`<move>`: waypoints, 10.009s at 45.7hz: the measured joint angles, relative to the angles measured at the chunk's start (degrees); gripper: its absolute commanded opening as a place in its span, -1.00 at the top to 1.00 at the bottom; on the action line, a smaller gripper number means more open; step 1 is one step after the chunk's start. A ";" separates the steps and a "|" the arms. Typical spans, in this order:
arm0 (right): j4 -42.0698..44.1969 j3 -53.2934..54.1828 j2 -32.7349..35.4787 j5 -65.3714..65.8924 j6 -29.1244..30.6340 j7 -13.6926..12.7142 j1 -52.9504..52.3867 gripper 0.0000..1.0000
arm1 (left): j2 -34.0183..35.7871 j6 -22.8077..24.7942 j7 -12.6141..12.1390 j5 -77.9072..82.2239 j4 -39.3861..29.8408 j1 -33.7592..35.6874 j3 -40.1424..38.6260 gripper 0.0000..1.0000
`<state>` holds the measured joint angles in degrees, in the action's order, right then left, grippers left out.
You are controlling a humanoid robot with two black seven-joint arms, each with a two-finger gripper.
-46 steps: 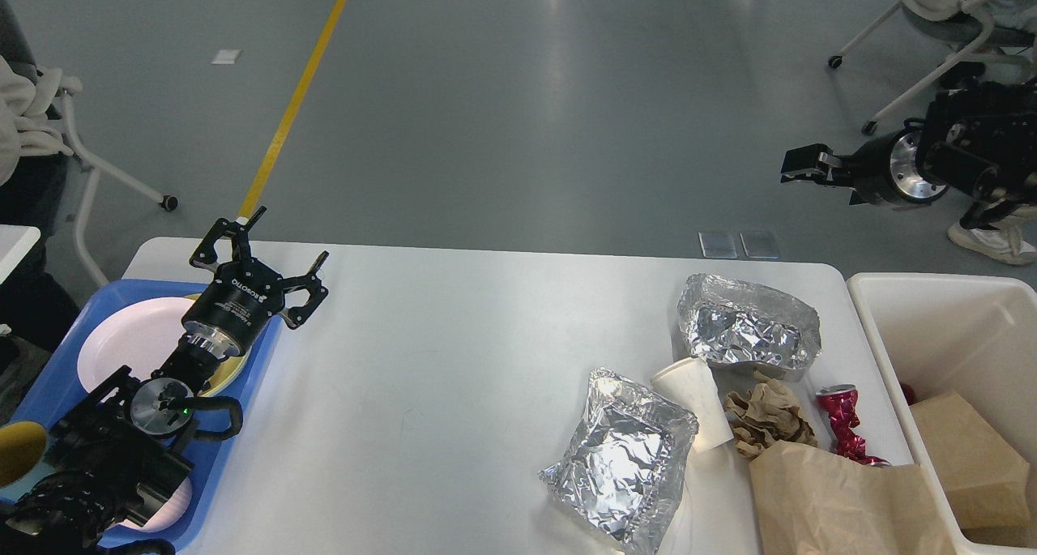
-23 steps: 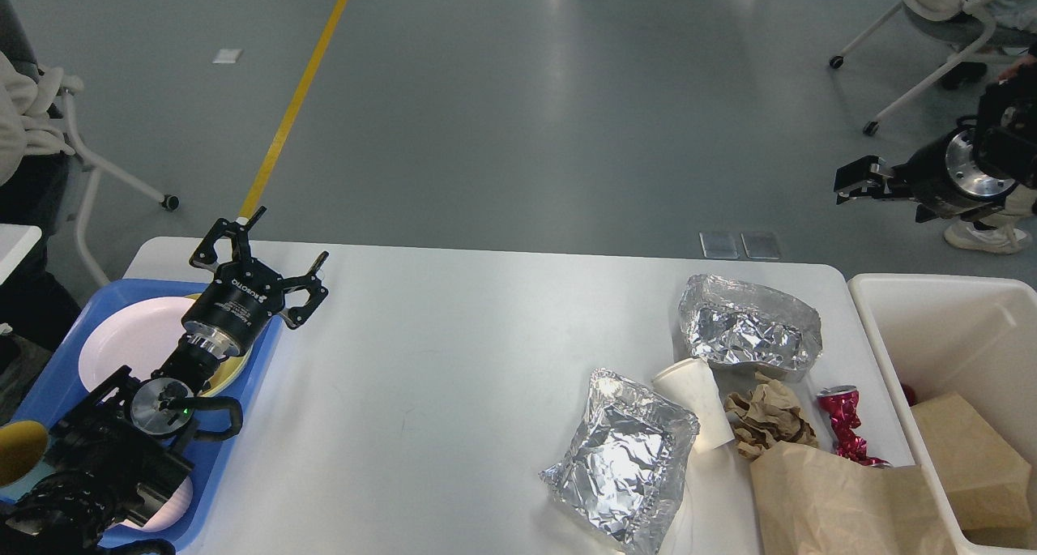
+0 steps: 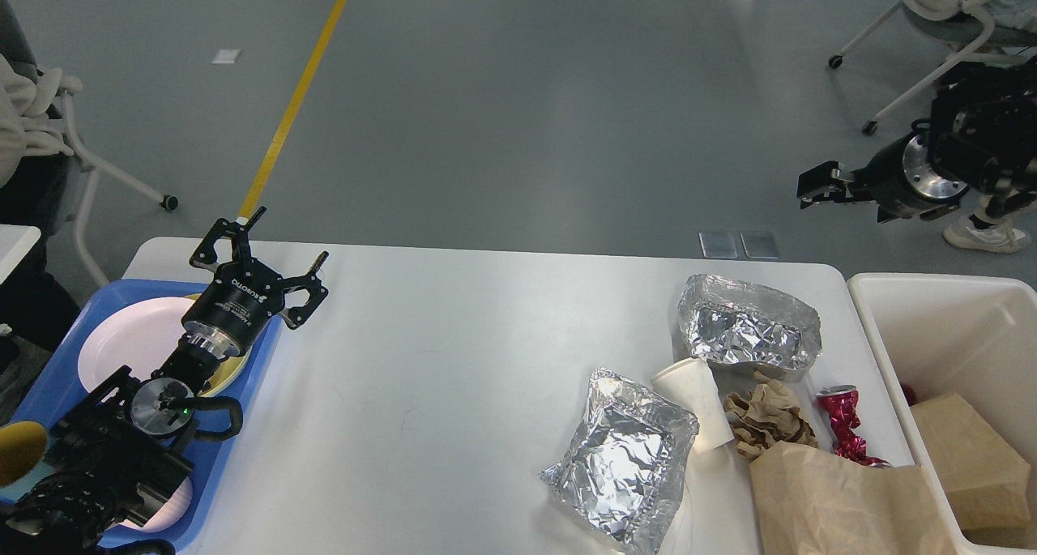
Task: Tidy desktop
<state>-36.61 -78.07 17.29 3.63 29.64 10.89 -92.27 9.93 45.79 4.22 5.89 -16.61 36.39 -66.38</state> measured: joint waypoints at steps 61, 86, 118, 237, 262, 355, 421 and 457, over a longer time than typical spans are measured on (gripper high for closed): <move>4.23 5.75 -1.51 -0.53 -17.07 0.01 23.54 -1.00 | 0.00 0.00 0.00 0.00 0.00 0.00 0.02 -0.94; 4.27 11.77 0.18 -0.98 -26.84 0.01 30.71 -0.78 | -0.01 0.00 -0.04 0.00 0.00 0.00 0.02 -0.93; 2.68 13.56 -0.02 -0.31 -25.96 0.03 31.10 1.00 | 0.00 0.00 0.00 0.00 0.00 0.00 0.02 -0.93; 7.44 5.18 16.35 13.20 25.36 0.05 -16.71 1.00 | 0.00 0.00 0.00 0.00 0.00 0.00 0.02 -0.94; 25.27 9.00 23.84 11.83 -0.72 0.09 13.10 1.00 | 0.00 0.00 0.00 0.00 0.00 0.00 0.02 -0.94; 16.18 24.21 31.44 12.63 -18.05 0.62 24.11 -1.00 | 0.00 0.00 0.00 0.00 0.00 0.00 0.03 -0.94; -7.17 9.12 4.97 12.01 9.65 -0.09 -15.71 -0.98 | 0.00 0.00 0.00 0.00 0.00 0.00 0.00 -0.94; -11.81 8.19 8.33 11.81 8.75 -0.09 -2.51 -0.94 | 0.00 0.00 0.00 0.00 0.00 0.00 0.01 -0.94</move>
<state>-48.42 -69.89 25.63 15.44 38.39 10.80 -94.79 9.93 45.79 4.22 5.89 -16.61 36.39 -66.38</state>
